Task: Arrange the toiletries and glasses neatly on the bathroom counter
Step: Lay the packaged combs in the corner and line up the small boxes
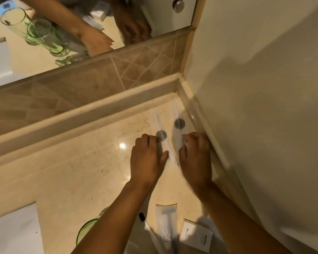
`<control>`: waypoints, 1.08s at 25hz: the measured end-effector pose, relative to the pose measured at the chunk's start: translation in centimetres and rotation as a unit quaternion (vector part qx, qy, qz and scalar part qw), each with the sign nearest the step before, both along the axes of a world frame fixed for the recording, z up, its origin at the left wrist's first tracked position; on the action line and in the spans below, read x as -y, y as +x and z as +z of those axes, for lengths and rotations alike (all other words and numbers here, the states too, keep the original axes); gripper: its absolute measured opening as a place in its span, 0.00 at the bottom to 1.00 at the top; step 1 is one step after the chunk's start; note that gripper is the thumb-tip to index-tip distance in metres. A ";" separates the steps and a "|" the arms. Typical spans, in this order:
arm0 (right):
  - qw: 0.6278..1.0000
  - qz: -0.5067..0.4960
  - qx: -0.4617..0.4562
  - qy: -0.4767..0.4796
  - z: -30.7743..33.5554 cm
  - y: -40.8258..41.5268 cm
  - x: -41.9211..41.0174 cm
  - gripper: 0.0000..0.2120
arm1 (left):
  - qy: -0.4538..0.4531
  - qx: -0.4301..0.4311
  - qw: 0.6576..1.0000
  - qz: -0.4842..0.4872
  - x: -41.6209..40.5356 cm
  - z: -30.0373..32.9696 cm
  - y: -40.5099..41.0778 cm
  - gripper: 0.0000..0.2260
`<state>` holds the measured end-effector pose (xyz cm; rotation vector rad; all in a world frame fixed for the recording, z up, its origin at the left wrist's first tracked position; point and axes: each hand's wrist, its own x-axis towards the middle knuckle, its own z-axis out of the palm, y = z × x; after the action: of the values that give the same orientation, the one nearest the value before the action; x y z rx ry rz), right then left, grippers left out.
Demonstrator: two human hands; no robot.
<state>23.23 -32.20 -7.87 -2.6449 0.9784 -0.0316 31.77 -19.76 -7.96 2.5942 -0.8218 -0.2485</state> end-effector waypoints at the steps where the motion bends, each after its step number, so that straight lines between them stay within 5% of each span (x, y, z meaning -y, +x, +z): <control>1: 0.998 0.027 -0.033 -0.039 -0.5 -0.3 0.0 0.17 | 0.019 0.037 0.998 -0.040 -0.3 -0.2 0.1 0.22; 5: 0.997 0.055 -0.063 0.005 -0.1 -0.1 -0.6 0.24 | 0.097 0.045 0.984 -0.146 -1.0 -1.1 0.8 0.32; 14: 0.966 0.128 -0.220 -0.046 -1.2 0.4 0.8 0.32 | 0.162 0.020 0.972 -0.167 -0.2 -3.7 0.3 0.33; 27: 0.986 0.057 -0.155 0.008 -0.6 2.4 0.5 0.37 | 0.154 0.027 0.975 -0.156 2.3 -4.2 2.5 0.34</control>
<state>25.63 -32.66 -8.51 -2.7387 0.9081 0.4231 34.29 -22.04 -12.16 2.7508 -1.3053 -0.4267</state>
